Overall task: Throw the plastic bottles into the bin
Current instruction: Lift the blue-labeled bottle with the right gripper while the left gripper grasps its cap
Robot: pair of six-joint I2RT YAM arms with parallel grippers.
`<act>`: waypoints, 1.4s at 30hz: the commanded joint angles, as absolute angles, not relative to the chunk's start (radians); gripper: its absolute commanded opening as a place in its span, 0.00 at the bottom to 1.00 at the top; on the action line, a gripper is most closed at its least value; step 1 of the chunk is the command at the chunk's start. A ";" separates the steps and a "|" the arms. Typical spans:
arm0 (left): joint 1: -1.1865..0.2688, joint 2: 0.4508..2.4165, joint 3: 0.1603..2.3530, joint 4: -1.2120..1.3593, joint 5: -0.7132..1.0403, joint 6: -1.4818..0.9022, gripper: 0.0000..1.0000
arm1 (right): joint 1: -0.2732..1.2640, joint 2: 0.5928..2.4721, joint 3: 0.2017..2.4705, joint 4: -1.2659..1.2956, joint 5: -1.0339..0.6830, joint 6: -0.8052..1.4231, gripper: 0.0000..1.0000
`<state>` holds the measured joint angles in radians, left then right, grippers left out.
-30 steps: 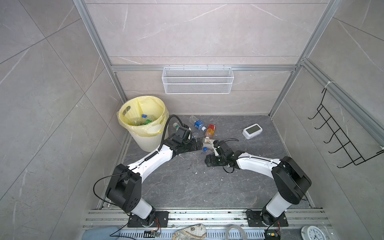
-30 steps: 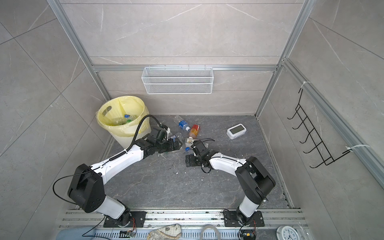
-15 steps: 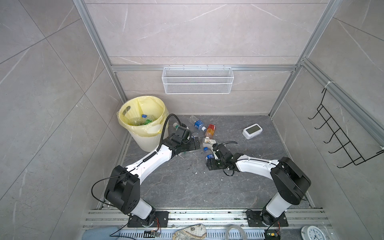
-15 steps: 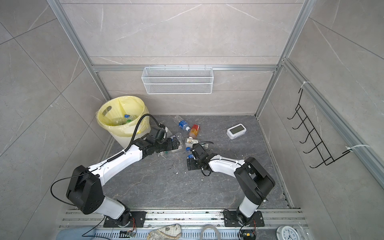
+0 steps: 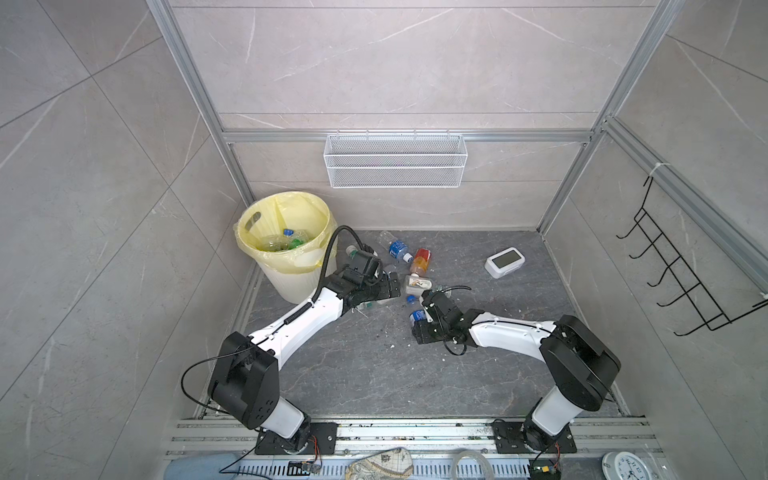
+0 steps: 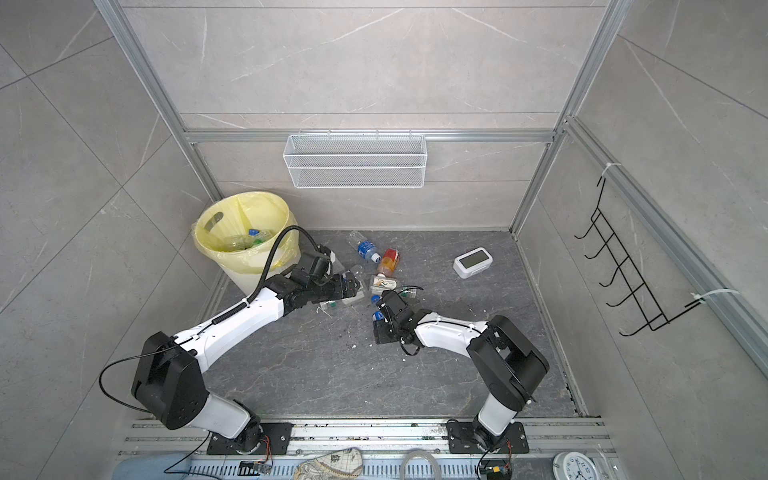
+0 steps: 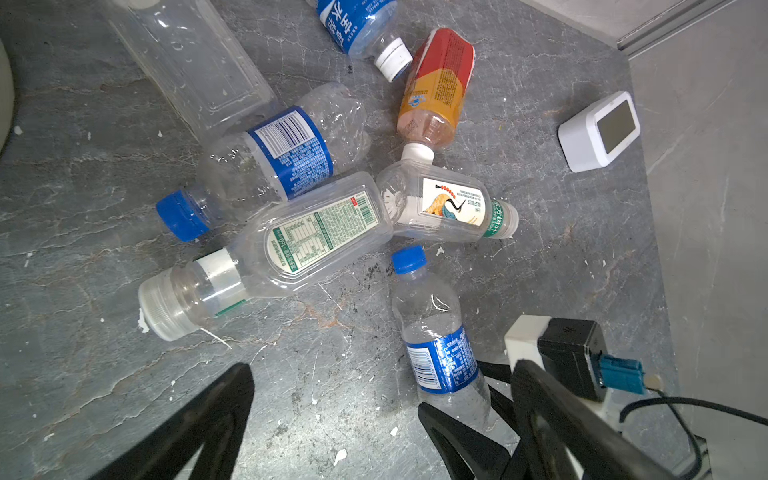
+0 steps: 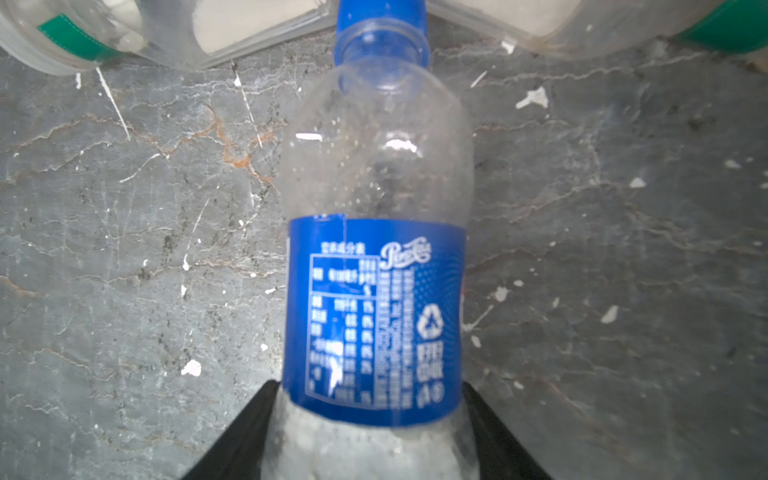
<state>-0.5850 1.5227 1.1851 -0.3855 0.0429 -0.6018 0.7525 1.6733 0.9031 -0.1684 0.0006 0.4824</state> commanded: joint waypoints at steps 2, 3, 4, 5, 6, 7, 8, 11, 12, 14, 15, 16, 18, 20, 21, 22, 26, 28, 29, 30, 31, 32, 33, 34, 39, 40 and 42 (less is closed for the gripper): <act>-0.577 1.502 1.195 -0.340 0.127 -0.599 1.00 | 0.763 1.597 0.927 -0.177 -0.011 0.487 0.53; -0.574 1.504 1.192 -0.333 0.145 -0.607 1.00 | 0.765 1.585 0.927 -0.170 -0.019 0.492 0.53; -0.569 1.507 1.190 -0.326 0.162 -0.616 1.00 | 0.765 1.568 0.927 -0.163 -0.028 0.497 0.53; -0.564 1.511 1.186 -0.317 0.178 -0.627 1.00 | 0.767 1.551 0.924 -0.152 -0.035 0.501 0.53; -0.558 1.514 1.183 -0.310 0.191 -0.637 1.00 | 0.766 1.534 0.922 -0.143 -0.040 0.503 0.53; -0.550 1.518 1.177 -0.300 0.210 -0.647 1.00 | 0.766 1.516 0.922 -0.132 -0.047 0.507 0.53; -0.544 1.523 1.174 -0.291 0.228 -0.653 1.00 | 0.766 1.501 0.921 -0.123 -0.051 0.508 0.52; -0.537 1.529 1.167 -0.262 0.269 -0.670 1.00 | 0.767 1.459 0.917 -0.095 -0.071 0.501 0.53; -0.535 1.530 1.163 -0.253 0.278 -0.676 1.00 | 0.767 1.447 0.914 -0.082 -0.080 0.499 0.53; -0.529 1.531 1.154 -0.234 0.297 -0.691 1.00 | 0.769 1.426 0.908 -0.056 -0.101 0.494 0.52; -0.525 1.533 1.152 -0.227 0.307 -0.696 1.00 | 0.771 1.418 0.902 -0.044 -0.109 0.492 0.52; -0.522 1.534 1.147 -0.218 0.316 -0.703 1.00 | 0.772 1.409 0.896 -0.028 -0.116 0.490 0.52; -0.513 1.534 1.139 -0.197 0.337 -0.717 0.98 | 0.777 1.394 0.882 0.000 -0.129 0.485 0.51; -0.503 1.533 1.128 -0.170 0.360 -0.725 0.95 | 0.783 1.380 0.868 0.027 -0.142 0.481 0.51; -0.502 1.530 1.124 -0.158 0.367 -0.730 0.93 | 0.785 1.378 0.862 0.037 -0.148 0.479 0.51; -0.500 1.529 1.120 -0.150 0.369 -0.732 0.92 | 0.788 1.376 0.858 0.044 -0.153 0.477 0.51; -0.500 1.527 1.111 -0.132 0.380 -0.739 0.86 | 0.801 1.369 0.842 0.075 -0.164 0.471 0.51; -0.499 1.527 1.111 -0.126 0.383 -0.742 0.82 | 0.808 1.365 0.836 0.087 -0.168 0.469 0.51; -0.499 1.527 1.108 -0.122 0.384 -0.745 0.79 | 0.810 1.361 0.833 0.092 -0.172 0.468 0.51; -0.499 1.526 1.105 -0.116 0.386 -0.747 0.77 | 0.813 1.360 0.833 0.095 -0.174 0.466 0.51; -0.496 1.525 1.101 -0.109 0.388 -0.750 0.74 | 0.817 1.360 0.834 0.096 -0.175 0.463 0.51; -0.496 1.522 1.096 -0.102 0.391 -0.752 0.72 | 0.820 1.359 0.837 0.092 -0.175 0.458 0.50; -0.494 1.520 1.092 -0.093 0.394 -0.755 0.70 | 0.822 1.362 0.842 0.088 -0.172 0.453 0.50; -0.492 1.517 1.088 -0.085 0.396 -0.759 0.68 | 0.825 1.362 0.845 0.081 -0.170 0.450 0.50; -0.485 1.506 1.078 -0.071 0.395 -0.765 0.53 | 0.830 1.365 0.846 0.078 -0.172 0.443 0.50; -0.484 1.506 1.077 -0.070 0.395 -0.767 0.49 | 0.833 1.366 0.848 0.077 -0.174 0.440 0.50; -0.485 1.504 1.076 -0.063 0.396 -0.768 0.43 | 0.835 1.369 0.849 0.075 -0.176 0.437 0.50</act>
<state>-0.4927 1.5280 1.0878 -0.0826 0.3798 -0.7712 0.8268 1.3888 0.8406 0.0414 -0.1696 0.4675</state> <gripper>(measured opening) 0.438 0.604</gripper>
